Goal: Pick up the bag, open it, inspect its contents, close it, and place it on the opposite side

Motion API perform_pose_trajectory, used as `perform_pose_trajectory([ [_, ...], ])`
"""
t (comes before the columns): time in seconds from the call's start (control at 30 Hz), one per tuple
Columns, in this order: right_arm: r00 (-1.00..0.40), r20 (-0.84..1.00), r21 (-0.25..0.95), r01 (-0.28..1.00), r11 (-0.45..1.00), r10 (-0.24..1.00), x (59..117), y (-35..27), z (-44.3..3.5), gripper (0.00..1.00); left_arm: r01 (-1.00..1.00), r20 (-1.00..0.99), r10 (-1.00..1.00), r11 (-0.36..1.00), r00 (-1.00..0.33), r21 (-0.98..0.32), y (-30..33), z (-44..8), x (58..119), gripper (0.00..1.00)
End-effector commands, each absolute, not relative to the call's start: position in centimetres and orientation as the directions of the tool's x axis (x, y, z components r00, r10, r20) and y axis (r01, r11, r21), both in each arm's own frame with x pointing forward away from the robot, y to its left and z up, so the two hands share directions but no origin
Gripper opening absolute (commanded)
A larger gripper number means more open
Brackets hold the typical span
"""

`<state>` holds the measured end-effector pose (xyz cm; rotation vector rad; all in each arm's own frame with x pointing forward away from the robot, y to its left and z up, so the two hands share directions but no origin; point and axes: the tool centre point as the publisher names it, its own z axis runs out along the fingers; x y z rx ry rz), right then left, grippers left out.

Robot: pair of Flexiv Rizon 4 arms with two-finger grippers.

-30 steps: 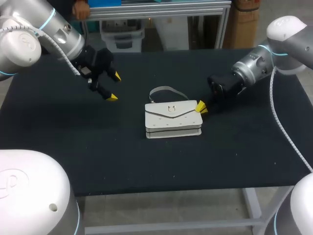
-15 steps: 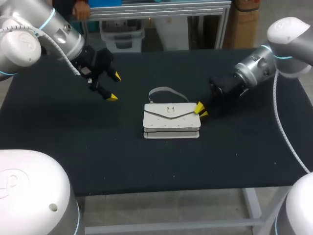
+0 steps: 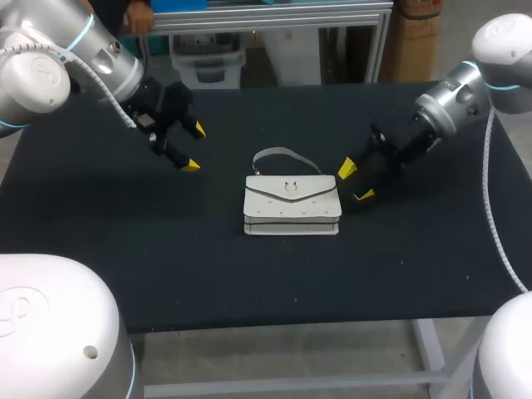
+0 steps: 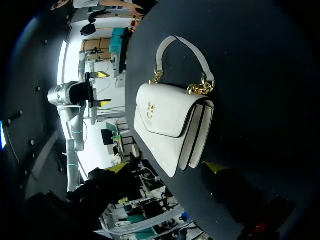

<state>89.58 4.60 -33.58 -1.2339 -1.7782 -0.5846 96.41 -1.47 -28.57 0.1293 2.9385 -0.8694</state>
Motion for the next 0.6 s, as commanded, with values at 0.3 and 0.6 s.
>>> perform_pose_trajectory([
  [0.3,-0.456,0.480,0.130,0.882,0.453,0.750,88.5,3.5,-28.2,1.00,0.102,-0.097,0.059,0.835,-0.994,-0.540,-1.5,-28.6,96.4,1.00],
  [0.6,-0.497,0.103,0.199,0.859,0.472,0.862,87.7,4.1,-27.2,1.00,0.102,-0.097,0.059,0.835,-0.994,-0.540,-1.5,-28.6,96.4,1.00],
])
